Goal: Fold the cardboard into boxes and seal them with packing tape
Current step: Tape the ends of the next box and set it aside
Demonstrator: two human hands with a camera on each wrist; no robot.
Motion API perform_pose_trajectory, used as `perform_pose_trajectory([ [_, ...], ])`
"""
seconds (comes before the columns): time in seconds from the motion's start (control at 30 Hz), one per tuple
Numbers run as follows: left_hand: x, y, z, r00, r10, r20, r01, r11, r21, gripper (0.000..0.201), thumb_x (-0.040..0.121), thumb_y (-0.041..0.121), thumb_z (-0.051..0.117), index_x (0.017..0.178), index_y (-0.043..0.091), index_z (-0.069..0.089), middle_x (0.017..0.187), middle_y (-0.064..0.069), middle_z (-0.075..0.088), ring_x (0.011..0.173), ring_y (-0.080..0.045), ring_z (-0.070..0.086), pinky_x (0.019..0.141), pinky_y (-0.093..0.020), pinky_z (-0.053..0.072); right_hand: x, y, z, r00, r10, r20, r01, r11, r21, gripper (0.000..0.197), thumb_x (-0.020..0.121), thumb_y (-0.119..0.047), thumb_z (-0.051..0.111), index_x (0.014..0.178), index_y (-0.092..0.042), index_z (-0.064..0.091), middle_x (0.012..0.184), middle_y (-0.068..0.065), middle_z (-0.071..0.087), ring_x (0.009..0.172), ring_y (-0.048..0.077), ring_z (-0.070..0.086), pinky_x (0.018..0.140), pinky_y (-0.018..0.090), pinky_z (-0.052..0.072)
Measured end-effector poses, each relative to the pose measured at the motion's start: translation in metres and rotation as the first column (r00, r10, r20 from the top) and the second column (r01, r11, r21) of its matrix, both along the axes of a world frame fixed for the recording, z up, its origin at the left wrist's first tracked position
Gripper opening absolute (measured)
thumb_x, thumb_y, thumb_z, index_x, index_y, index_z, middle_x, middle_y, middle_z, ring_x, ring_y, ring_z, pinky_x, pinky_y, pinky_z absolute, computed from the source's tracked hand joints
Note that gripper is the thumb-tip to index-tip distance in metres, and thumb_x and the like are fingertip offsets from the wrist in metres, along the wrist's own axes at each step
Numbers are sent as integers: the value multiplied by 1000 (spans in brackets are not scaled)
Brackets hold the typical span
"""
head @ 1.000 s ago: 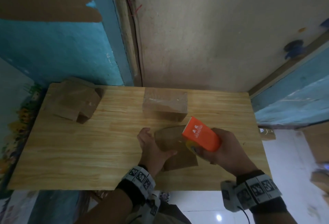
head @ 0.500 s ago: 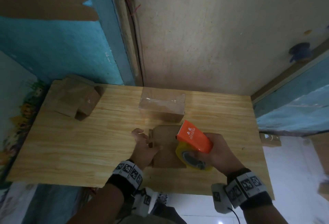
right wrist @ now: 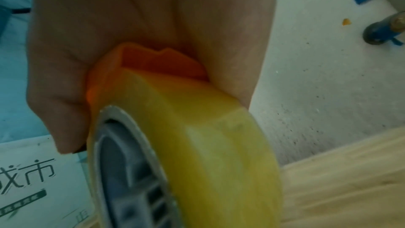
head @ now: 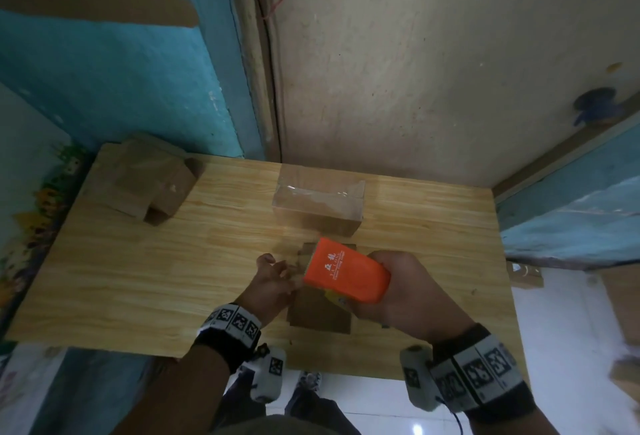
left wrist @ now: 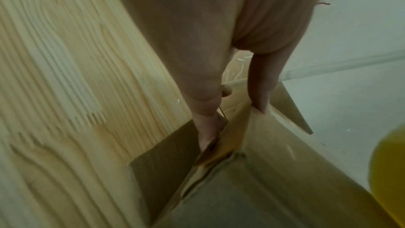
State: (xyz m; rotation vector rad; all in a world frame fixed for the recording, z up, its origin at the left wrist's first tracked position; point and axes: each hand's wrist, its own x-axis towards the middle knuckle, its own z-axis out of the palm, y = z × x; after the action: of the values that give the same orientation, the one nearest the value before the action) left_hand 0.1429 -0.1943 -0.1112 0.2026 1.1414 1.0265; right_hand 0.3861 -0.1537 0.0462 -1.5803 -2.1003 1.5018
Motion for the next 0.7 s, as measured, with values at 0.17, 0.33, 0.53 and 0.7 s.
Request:
perform_pose_trajectory([
  [0.17,-19,-2,-13,987,-47,-153,55,997,48,67,80,-29,58,108,22,24,104,-12,46,93,-28,56,60,-33,57,-17,5,7,1000,13,-10,-12,995,100,42,70,-35,99,100,-31,70,90,-9,75,80,4,73,65,25,60],
  [0.33,-47,-14,-11,873,-54,-484,99,993,68,67,62,-11,80,98,18,31,95,-9,39,89,-11,60,67,-29,55,-42,8,-4,984,-92,-156,104,992,70,42,74,-22,97,103,-21,68,89,1,76,73,18,75,59,36,62],
  [0.53,-44,-22,-11,736,-102,-669,122,992,-17,40,80,-7,74,93,14,43,88,-8,54,80,-21,58,67,-32,52,-64,12,-17,996,59,-64,-50,991,127,43,69,-32,97,96,-39,65,88,-16,73,81,-3,69,66,16,50],
  [0.7,-27,-31,8,880,-125,-459,156,987,29,63,59,38,78,110,13,51,109,-11,63,92,-19,64,72,-27,50,-66,1,-28,986,-36,-160,45,998,53,49,71,-34,100,109,-33,69,98,-13,77,84,8,75,69,26,59],
])
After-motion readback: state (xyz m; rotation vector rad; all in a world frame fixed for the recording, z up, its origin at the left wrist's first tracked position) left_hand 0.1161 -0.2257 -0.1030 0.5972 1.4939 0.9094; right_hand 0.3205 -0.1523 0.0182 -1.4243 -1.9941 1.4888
